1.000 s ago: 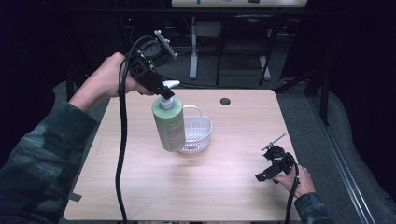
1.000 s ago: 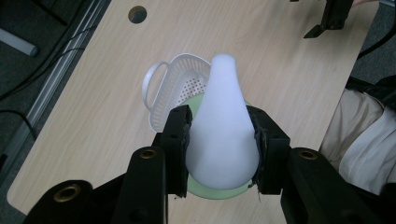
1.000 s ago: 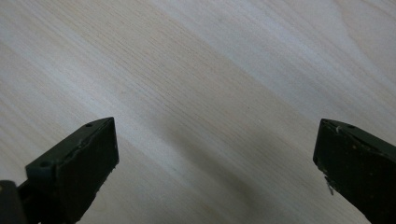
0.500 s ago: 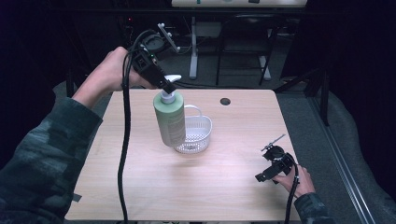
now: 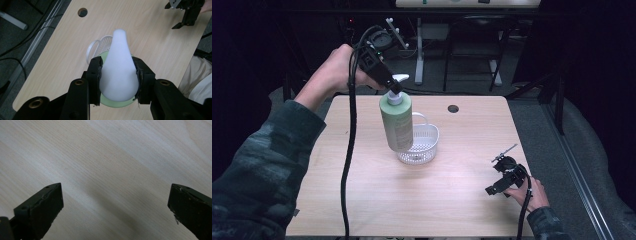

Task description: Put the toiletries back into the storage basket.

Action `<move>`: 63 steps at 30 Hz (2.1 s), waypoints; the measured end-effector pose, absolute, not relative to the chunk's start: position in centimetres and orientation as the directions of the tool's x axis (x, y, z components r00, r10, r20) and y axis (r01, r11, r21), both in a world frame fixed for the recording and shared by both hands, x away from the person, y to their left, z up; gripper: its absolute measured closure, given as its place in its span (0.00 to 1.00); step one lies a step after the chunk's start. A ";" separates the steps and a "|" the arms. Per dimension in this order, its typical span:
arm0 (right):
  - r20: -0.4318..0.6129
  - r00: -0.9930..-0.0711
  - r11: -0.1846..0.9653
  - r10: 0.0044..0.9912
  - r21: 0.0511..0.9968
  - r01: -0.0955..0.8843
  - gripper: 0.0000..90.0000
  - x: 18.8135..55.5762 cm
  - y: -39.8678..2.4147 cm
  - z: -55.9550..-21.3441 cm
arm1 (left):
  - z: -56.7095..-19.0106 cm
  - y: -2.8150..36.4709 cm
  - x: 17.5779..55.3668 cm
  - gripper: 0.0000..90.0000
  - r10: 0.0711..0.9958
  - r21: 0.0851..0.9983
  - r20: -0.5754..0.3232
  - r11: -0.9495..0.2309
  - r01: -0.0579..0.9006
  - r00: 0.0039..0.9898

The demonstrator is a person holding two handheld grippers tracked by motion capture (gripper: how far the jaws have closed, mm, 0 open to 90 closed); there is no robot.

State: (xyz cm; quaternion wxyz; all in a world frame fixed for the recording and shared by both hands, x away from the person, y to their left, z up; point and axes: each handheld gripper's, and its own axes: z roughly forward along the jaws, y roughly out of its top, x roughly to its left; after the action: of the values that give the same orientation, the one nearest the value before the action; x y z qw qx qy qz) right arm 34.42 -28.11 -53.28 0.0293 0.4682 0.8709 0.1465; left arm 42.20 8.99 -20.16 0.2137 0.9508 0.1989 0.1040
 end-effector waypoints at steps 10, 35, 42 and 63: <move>0.087 -0.555 0.514 0.827 0.282 0.810 0.00 34.4 -28.1 -53.3 | -20.5 8.4 42.8 0.70 0.429 0.445 0.113 -0.828 0.341 0.896; 0.087 -0.562 0.521 0.822 0.281 0.806 0.00 34.3 -28.1 -53.3 | -21.3 7.4 44.2 0.70 0.454 0.449 0.113 -0.817 0.362 0.884; 0.089 -0.561 0.520 0.823 0.280 0.807 0.00 34.3 -28.1 -53.4 | -21.4 7.2 44.4 0.70 0.459 0.456 0.114 -0.812 0.364 0.881; 0.086 -0.561 0.520 0.824 0.281 0.807 0.00 34.3 -28.1 -53.3 | -22.8 6.6 45.2 0.70 0.469 0.462 0.108 -0.804 0.374 0.876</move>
State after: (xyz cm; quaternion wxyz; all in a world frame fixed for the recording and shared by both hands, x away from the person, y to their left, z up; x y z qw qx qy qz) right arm 34.27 -28.10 -53.28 0.0288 0.4678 0.8712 0.1459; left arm 45.18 6.57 -22.81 0.2189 0.9435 0.2234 0.1092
